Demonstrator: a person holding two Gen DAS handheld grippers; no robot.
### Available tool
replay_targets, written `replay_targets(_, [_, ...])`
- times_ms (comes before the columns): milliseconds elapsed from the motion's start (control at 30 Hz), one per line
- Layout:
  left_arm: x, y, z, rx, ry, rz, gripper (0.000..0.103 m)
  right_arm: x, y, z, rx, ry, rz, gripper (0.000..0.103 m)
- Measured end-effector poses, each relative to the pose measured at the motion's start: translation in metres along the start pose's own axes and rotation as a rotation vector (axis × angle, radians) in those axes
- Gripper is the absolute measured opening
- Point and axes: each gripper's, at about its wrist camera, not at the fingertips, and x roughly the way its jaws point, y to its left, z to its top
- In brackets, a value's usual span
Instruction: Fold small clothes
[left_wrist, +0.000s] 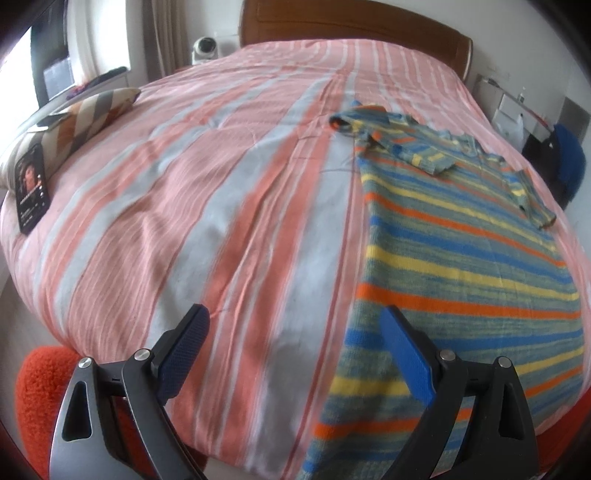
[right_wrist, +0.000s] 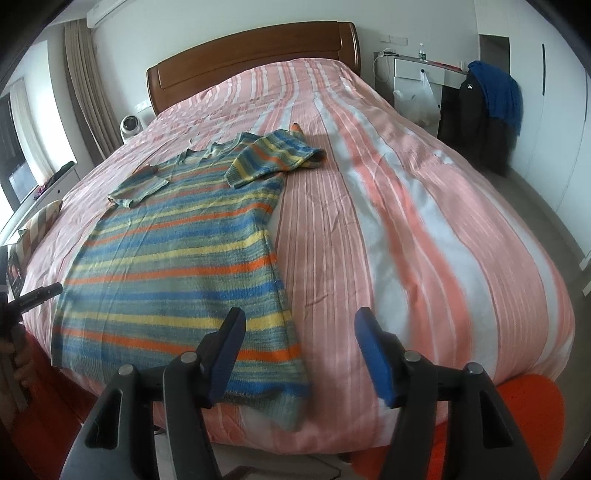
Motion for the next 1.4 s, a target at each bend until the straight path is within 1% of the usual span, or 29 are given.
replay_targets(133, [-0.003,-0.001,-0.001,0.011,-0.012,0.012,0.094,0.0,0.004,-0.001,-0.011,-0.005,0.004,0.061])
replay_targets(333, [-0.004,0.003,0.0,-0.008,-0.015,0.015,0.094,0.0,0.006,-0.002,-0.023,-0.008,0.006,0.061])
replay_targets(467, [-0.005,0.005,0.001,-0.006,-0.02,0.022,0.094,-0.004,0.007,0.004,-0.036,-0.015,0.016,0.061])
replay_targets(533, [-0.006,0.007,0.002,-0.009,-0.025,0.025,0.094,-0.006,0.007,0.014,-0.058,-0.014,0.042,0.061])
replay_targets(633, [-0.005,0.009,0.003,-0.021,-0.025,0.022,0.094,-0.005,0.005,0.047,-0.157,-0.015,0.057,0.061])
replay_targets(700, [-0.002,0.01,0.003,-0.028,-0.019,0.024,0.094,-0.001,0.006,0.081,-0.247,-0.036,0.04,0.067])
replay_targets(733, [-0.002,0.009,0.003,-0.029,-0.018,0.025,0.094,0.001,0.008,0.091,-0.274,-0.041,0.041,0.071])
replay_targets(767, [-0.002,0.008,0.003,-0.027,-0.018,0.028,0.094,0.009,0.012,0.108,-0.323,-0.047,0.047,0.072])
replay_targets(800, [-0.002,0.007,0.003,-0.023,-0.022,0.033,0.094,0.016,0.016,0.117,-0.357,-0.043,0.054,0.072])
replay_targets(833, [-0.003,0.006,0.003,-0.018,-0.027,0.039,0.094,0.027,0.023,0.126,-0.401,-0.03,0.066,0.072])
replay_targets(900, [-0.004,0.005,0.002,-0.006,-0.037,0.053,0.094,0.058,0.042,0.143,-0.485,0.008,0.118,0.072])
replay_targets(933, [-0.003,0.004,0.001,-0.001,-0.038,0.06,0.094,0.076,0.05,0.15,-0.505,0.037,0.151,0.072])
replay_targets(1033, [0.0,0.006,0.0,0.005,-0.027,0.076,0.094,0.128,0.081,0.161,-0.551,0.11,0.199,0.072])
replay_targets(1133, [0.003,0.009,0.001,-0.002,-0.018,0.082,0.094,0.17,0.103,0.164,-0.589,0.131,0.17,0.071])
replay_targets(1167, [0.004,0.01,0.002,-0.006,-0.015,0.084,0.094,0.19,0.106,0.167,-0.574,0.144,0.15,0.061])
replay_targets(1200, [0.005,0.012,0.002,-0.01,-0.011,0.087,0.094,0.2,0.103,0.168,-0.542,0.162,0.143,0.042])
replay_targets(1233, [0.005,0.014,0.002,-0.015,-0.006,0.09,0.094,0.214,0.093,0.173,-0.472,0.204,0.146,0.004])
replay_targets(1267, [0.006,0.016,0.001,-0.021,-0.003,0.092,0.094,0.216,0.079,0.18,-0.403,0.205,0.126,0.005])
replay_targets(1300, [0.006,0.019,0.001,-0.031,0.001,0.09,0.094,0.212,0.066,0.187,-0.348,0.178,0.123,0.005])
replay_targets(1333, [0.006,0.02,0.001,-0.038,0.004,0.087,0.094,0.203,0.041,0.198,-0.272,0.135,0.109,0.005])
replay_targets(1400, [0.009,0.022,0.002,-0.054,0.014,0.076,0.094,0.186,-0.006,0.213,-0.168,0.08,0.04,0.005])
